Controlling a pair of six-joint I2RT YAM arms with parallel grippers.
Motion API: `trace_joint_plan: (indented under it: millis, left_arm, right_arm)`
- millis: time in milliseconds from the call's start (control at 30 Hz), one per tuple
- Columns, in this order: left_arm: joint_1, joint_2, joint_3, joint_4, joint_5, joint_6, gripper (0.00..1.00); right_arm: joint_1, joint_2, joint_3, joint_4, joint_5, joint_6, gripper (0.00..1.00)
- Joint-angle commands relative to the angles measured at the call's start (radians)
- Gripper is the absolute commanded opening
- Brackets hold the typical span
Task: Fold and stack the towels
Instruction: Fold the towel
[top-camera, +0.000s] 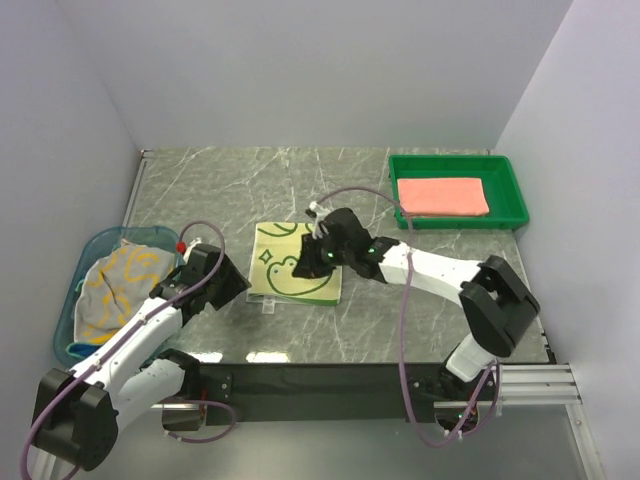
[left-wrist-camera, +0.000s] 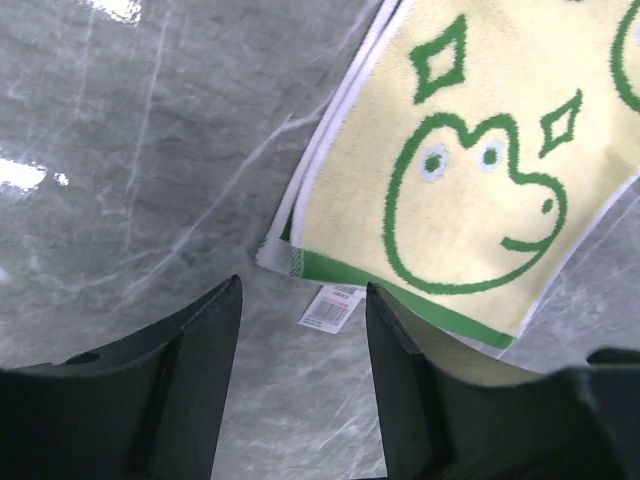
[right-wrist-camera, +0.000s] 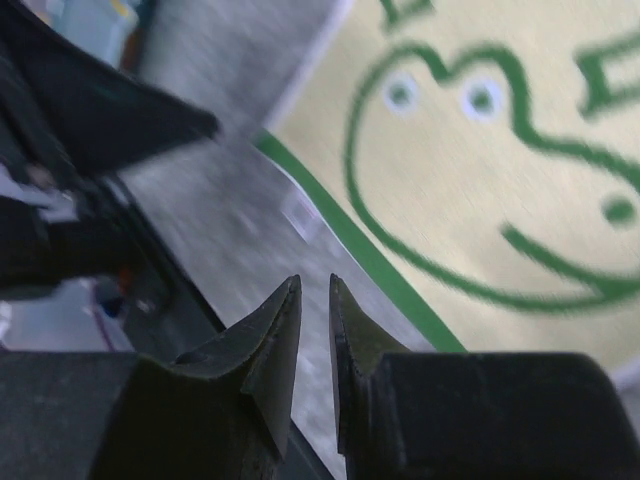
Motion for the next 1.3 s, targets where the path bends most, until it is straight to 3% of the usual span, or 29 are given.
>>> trace_joint_plan:
  millis: [0, 167, 367, 633, 800, 900, 1000, 1167, 1267]
  left_arm:
    - [-0.003, 0.014, 0.048, 0.014, 0.02, 0.006, 0.58]
    - [-0.003, 0.009, 0.041, 0.026, 0.024, 0.023, 0.52]
    - [-0.001, -0.006, 0.01, 0.065, 0.058, 0.024, 0.46]
    - [-0.006, 0.035, 0.022, 0.129, 0.112, 0.014, 0.43]
    - [-0.006, 0.115, 0.042, 0.18, 0.119, -0.006, 0.4]
    - [-0.006, 0.168, 0.039, 0.217, 0.112, -0.029, 0.3]
    - [-0.006, 0.213, 0.033, 0.252, 0.104, -0.046, 0.23]
    - [-0.006, 0.267, 0.036, 0.29, 0.104, -0.048, 0.2]
    - [-0.008, 0.296, 0.035, 0.307, 0.11, -0.04, 0.19]
  right_arm:
    - [0.033, 0.102, 0.07, 0.152, -0.023, 0.095, 0.25]
    - [0.087, 0.279, 0.155, 0.243, -0.043, 0.143, 0.24]
    - [0.122, 0.422, 0.144, 0.384, -0.081, 0.219, 0.22]
    - [0.142, 0.49, 0.129, 0.404, -0.078, 0.236, 0.21]
    - [0.141, 0.461, 0.123, 0.411, -0.078, 0.229, 0.22]
    - [0.139, 0.407, 0.112, 0.396, -0.04, 0.212, 0.21]
    - [0.141, 0.326, 0.088, 0.332, 0.079, 0.184, 0.21]
    - [0.136, 0.176, -0.003, 0.237, 0.312, 0.15, 0.21]
    - [0.115, 0.131, -0.055, 0.244, 0.319, 0.152, 0.21]
